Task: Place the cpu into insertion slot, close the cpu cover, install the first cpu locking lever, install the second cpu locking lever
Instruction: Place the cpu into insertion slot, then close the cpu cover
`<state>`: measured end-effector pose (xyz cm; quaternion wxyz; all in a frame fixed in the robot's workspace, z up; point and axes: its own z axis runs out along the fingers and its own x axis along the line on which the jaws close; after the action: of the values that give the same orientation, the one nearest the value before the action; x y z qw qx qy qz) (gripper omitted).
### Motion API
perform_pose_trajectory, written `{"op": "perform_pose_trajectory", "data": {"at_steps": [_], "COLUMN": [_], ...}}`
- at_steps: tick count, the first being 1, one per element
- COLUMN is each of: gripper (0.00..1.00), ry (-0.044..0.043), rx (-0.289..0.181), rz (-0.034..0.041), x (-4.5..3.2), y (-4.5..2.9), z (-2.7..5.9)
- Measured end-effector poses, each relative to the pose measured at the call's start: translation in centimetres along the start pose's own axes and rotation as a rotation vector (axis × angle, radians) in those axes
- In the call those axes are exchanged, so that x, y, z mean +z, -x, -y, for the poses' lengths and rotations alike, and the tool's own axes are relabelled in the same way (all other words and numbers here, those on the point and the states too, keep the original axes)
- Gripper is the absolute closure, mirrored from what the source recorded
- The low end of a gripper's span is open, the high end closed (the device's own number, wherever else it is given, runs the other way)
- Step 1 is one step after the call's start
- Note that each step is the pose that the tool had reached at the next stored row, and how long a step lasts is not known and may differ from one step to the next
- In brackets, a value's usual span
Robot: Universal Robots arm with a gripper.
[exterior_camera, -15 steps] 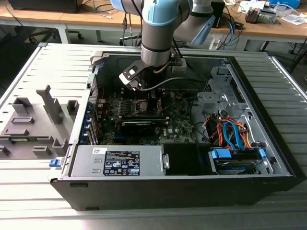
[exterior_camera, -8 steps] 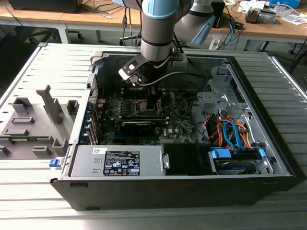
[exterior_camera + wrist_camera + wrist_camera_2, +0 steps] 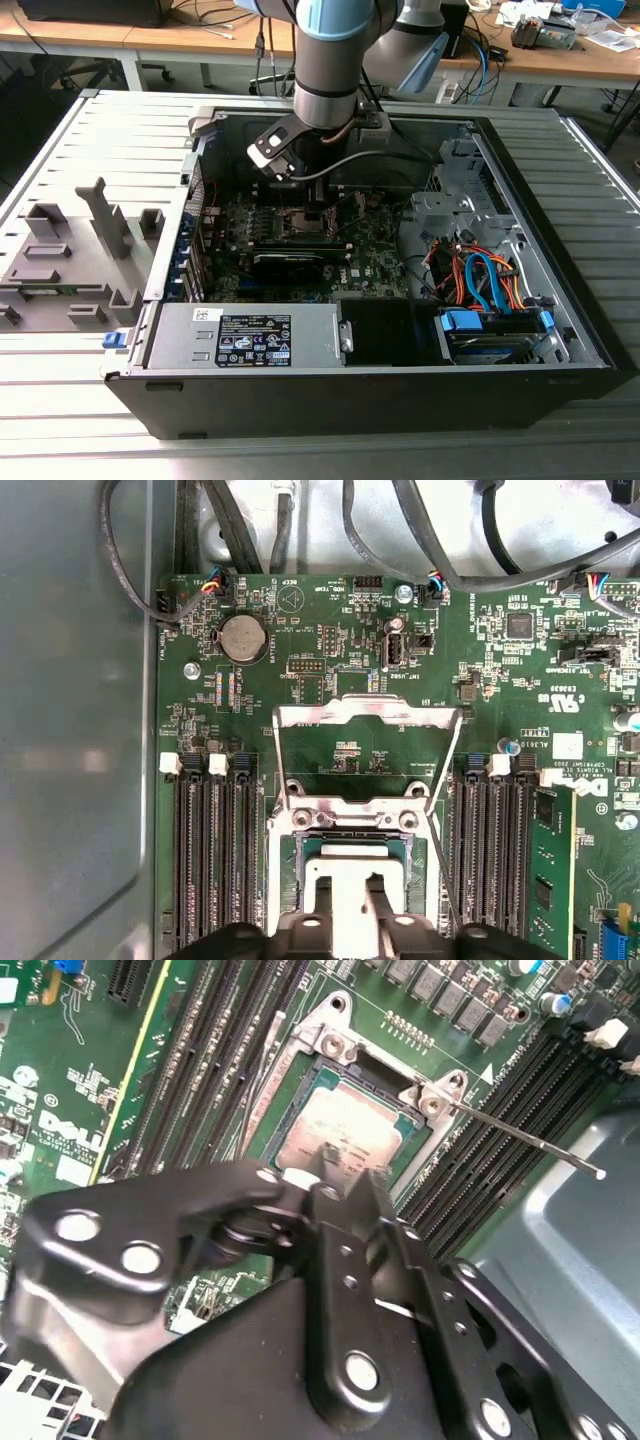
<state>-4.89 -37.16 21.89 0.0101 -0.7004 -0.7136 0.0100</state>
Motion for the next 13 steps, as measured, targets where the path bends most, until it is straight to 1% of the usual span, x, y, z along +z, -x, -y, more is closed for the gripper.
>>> {"op": "perform_pose_trajectory", "data": {"at_steps": [3,5,6,7,8,13], "gripper": [0.89,0.89,0.89,0.89,0.89,0.89], "ry": [-0.0015,-0.0016,-0.0016,-0.0016,-0.0016,-0.0015], "rx": [-0.002,-0.004,-0.004,-0.004,-0.004,-0.004], "rz": [-0.0002,0.0001,0.0,0.0001,0.0001,-0.0002], "x": [0.01,-0.14,-0.42,-0.86,-1.01,-1.02], "y": [0.24,0.24,0.24,0.25,0.25,0.24], "z": [-0.08,-0.08,-0.07,-0.06,-0.06,-0.06]}}
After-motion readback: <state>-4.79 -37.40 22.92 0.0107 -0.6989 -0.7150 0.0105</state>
